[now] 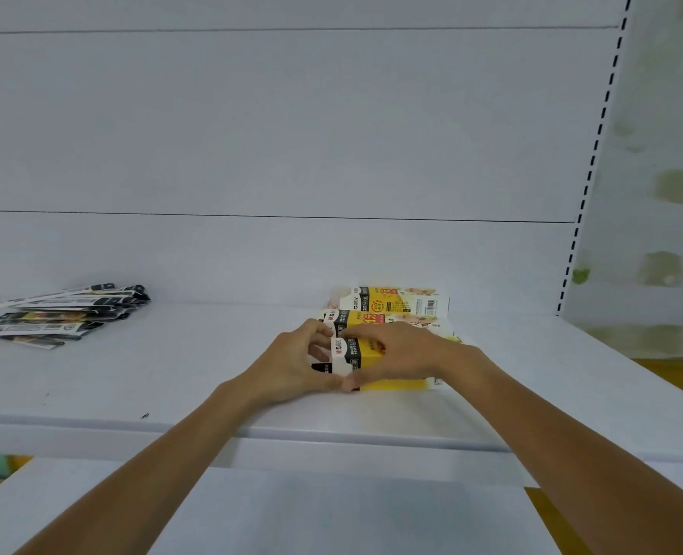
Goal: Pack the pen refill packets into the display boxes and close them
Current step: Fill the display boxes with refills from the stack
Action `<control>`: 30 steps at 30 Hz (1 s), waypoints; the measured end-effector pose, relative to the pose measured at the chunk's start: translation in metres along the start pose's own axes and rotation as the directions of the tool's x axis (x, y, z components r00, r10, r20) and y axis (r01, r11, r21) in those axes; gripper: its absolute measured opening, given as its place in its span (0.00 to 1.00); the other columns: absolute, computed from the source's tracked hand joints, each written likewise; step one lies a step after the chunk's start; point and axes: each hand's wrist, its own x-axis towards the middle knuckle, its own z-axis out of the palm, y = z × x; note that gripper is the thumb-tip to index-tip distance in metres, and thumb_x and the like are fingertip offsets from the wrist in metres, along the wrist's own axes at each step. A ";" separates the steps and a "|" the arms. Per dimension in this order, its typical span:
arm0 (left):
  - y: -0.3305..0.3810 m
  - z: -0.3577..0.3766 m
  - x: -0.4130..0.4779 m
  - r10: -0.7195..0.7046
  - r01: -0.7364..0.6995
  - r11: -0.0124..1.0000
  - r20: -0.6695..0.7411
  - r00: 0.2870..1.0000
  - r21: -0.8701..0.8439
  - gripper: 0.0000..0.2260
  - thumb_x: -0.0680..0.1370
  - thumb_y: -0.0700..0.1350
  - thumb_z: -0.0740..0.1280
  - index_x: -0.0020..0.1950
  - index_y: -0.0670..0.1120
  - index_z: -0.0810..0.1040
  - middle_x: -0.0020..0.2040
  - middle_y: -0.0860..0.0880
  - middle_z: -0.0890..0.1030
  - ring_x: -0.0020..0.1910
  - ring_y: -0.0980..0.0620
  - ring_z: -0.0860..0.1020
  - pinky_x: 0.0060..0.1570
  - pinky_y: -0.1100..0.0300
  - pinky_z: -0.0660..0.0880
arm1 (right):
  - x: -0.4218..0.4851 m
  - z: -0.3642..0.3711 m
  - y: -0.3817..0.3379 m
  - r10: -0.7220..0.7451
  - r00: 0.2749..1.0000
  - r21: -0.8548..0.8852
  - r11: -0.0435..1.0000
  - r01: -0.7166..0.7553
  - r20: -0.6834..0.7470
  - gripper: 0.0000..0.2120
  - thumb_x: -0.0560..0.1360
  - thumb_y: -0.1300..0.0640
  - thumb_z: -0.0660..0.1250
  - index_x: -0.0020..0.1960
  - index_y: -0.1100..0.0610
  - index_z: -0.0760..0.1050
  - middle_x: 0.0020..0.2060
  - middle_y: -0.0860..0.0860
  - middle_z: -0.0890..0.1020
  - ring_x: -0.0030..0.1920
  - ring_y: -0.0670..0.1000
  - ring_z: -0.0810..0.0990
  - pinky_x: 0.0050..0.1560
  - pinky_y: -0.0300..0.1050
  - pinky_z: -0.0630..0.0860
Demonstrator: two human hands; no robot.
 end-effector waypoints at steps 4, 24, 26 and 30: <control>-0.012 -0.009 -0.008 -0.018 0.021 0.996 -0.034 0.999 0.087 0.22 0.62 0.53 0.78 0.52 0.55 0.75 0.49 0.62 0.79 0.51 0.62 0.76 0.49 0.65 0.71 | 0.003 0.000 0.003 0.050 0.999 0.100 0.994 -0.049 -0.013 0.31 0.66 0.38 0.71 0.66 0.40 0.65 0.54 0.42 0.74 0.53 0.47 0.72 0.53 0.42 0.69; -0.022 -0.017 -0.013 0.057 -0.058 0.976 0.011 0.998 0.208 0.10 0.76 0.43 0.64 0.44 0.59 0.77 0.41 0.67 0.77 0.44 0.66 0.74 0.42 0.74 0.66 | 0.010 0.020 -0.008 -0.184 0.925 -0.426 0.904 0.027 -0.332 0.32 0.70 0.31 0.59 0.67 0.50 0.68 0.61 0.47 0.75 0.62 0.50 0.70 0.62 0.47 0.64; -0.022 -0.017 -0.014 0.076 -0.083 0.961 0.040 0.996 0.263 0.07 0.76 0.48 0.63 0.44 0.60 0.79 0.42 0.63 0.78 0.43 0.63 0.74 0.43 0.66 0.67 | 0.002 0.021 -0.008 -0.219 0.874 -0.429 0.903 0.012 -0.435 0.37 0.68 0.28 0.51 0.65 0.52 0.71 0.60 0.48 0.76 0.62 0.51 0.70 0.63 0.50 0.62; -0.021 -0.020 -0.014 0.115 -0.075 0.970 -0.161 0.980 0.233 0.06 0.77 0.47 0.65 0.49 0.53 0.81 0.49 0.59 0.78 0.50 0.59 0.74 0.52 0.61 0.69 | -0.021 0.010 0.012 -0.048 0.857 -0.366 0.915 -0.168 -0.513 0.35 0.68 0.28 0.53 0.66 0.49 0.67 0.63 0.48 0.72 0.65 0.52 0.66 0.63 0.52 0.63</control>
